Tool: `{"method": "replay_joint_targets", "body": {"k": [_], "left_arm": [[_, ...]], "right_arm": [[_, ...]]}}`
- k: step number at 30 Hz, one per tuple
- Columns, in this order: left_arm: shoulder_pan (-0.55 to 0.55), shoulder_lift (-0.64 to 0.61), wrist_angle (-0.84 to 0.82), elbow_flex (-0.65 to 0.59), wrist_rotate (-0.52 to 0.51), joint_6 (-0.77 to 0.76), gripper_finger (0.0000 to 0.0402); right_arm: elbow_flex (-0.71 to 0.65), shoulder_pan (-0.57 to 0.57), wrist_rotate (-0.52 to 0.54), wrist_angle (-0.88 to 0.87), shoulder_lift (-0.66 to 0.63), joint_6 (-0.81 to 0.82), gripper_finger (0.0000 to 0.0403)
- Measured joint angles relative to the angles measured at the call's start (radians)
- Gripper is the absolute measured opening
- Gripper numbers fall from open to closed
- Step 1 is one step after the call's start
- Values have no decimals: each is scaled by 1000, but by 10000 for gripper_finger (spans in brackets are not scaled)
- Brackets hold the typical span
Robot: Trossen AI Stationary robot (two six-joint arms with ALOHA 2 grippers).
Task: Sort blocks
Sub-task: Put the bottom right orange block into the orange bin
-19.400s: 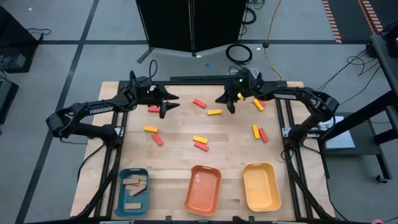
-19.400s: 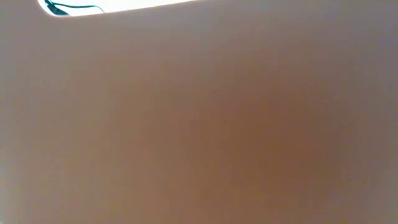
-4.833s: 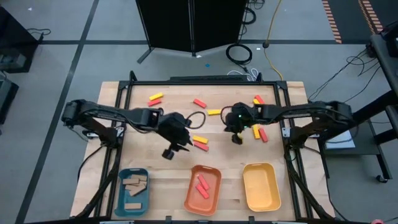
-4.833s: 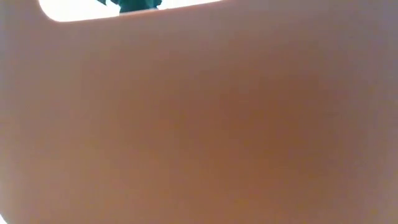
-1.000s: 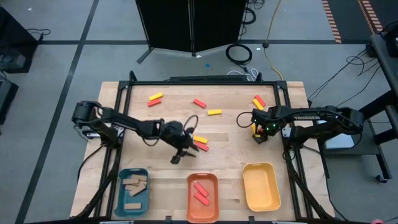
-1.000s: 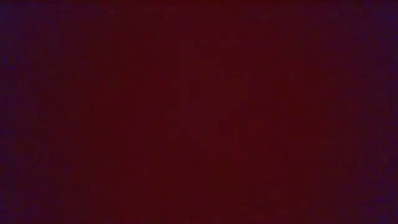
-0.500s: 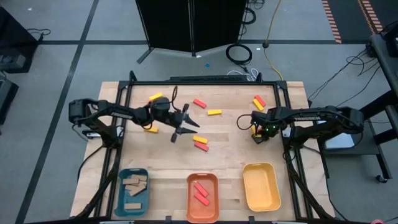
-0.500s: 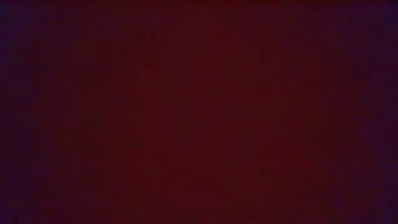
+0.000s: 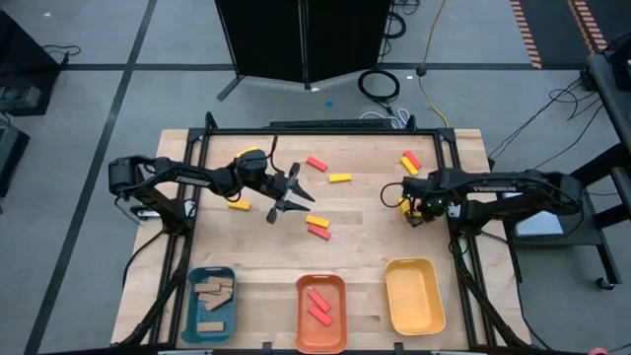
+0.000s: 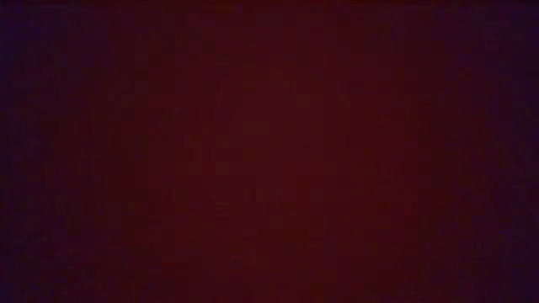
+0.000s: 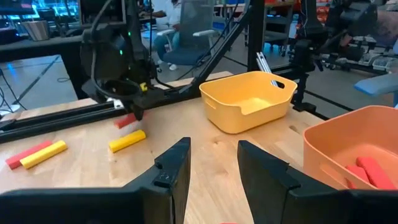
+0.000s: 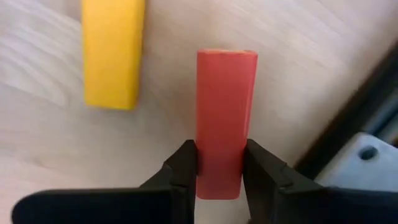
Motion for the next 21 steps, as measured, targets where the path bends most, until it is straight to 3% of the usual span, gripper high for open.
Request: {"method": "replay_joint_targets", "body": {"k": [12, 21], "left_arm": [[0, -8, 3, 0, 2, -6, 130], [-9, -27, 25, 0, 3, -146, 130]], "right_arm": [[155, 0, 136, -82, -9, -52, 73], [237, 0, 156, 193, -10, -291, 74]]}}
